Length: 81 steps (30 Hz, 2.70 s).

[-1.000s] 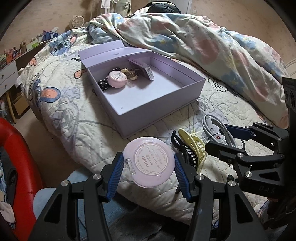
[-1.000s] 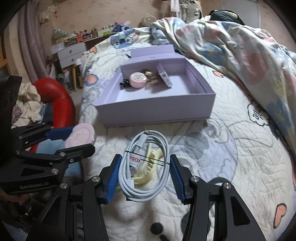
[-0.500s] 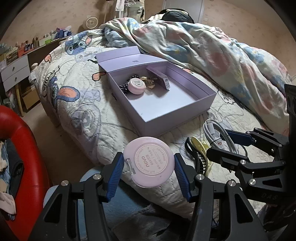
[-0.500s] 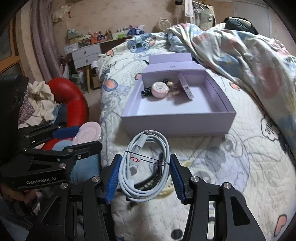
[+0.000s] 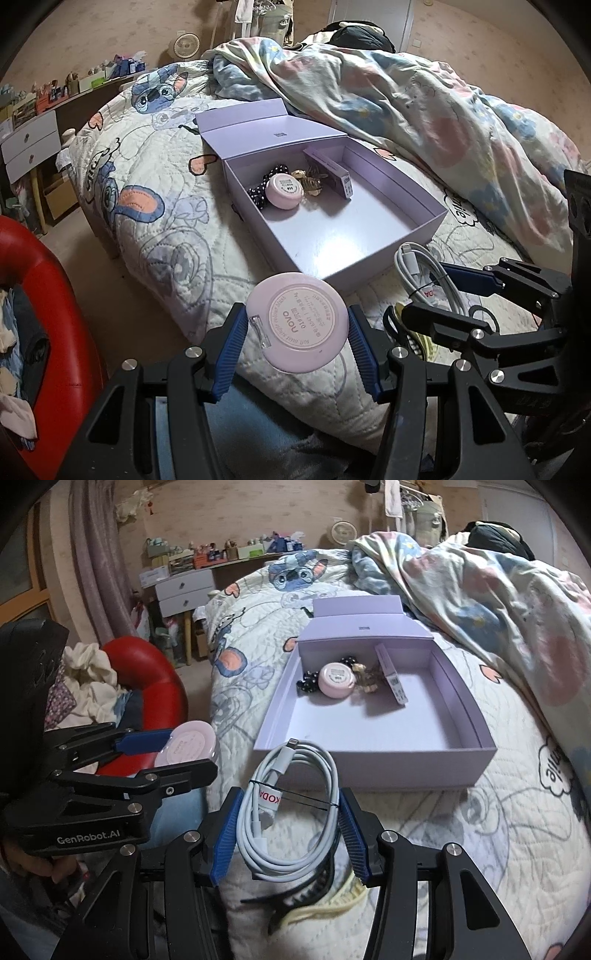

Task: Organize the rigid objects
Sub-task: 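Lift and carry the 'novo' compact and white cable toward the lavender box with both grippers, then lower the compact into the box and open the left gripper while the right lowers the cable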

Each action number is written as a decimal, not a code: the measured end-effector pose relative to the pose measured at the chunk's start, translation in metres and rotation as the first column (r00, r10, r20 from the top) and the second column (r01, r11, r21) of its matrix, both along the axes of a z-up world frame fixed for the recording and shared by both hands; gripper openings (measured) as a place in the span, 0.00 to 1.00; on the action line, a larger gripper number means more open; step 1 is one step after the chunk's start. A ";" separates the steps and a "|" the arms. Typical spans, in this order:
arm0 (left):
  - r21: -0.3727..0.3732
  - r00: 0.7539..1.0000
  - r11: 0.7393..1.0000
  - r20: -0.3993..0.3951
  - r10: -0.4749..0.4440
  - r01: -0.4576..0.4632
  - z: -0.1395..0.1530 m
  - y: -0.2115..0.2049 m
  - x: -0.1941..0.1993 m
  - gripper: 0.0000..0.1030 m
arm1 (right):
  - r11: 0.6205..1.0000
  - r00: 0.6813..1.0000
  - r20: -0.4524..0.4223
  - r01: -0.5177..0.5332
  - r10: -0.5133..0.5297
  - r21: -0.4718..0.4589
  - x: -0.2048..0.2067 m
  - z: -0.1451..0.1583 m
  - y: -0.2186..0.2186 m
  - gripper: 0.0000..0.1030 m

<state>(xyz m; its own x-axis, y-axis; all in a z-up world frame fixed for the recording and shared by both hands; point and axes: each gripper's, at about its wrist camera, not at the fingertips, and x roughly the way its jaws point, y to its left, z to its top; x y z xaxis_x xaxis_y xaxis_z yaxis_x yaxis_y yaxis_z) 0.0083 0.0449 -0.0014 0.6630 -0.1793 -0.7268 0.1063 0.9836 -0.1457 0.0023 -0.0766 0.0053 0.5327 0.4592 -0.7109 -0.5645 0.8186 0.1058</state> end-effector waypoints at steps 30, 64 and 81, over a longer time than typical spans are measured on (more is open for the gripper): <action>0.030 0.997 0.997 0.029 -0.067 0.066 0.019 -0.018 0.091 0.53 | 0.999 0.998 0.059 -0.035 0.035 0.004 0.087 0.018 -0.008 0.49; 0.062 0.983 0.986 -0.111 -0.147 0.155 -0.031 -0.051 0.158 0.53 | 0.998 0.999 -0.027 0.015 -0.017 -0.054 0.149 -0.026 -0.033 0.49; 0.119 0.982 0.982 -0.135 -0.131 0.148 -0.042 -0.051 0.173 0.53 | 0.994 0.998 -0.061 0.002 -0.009 -0.108 0.158 -0.035 -0.022 0.49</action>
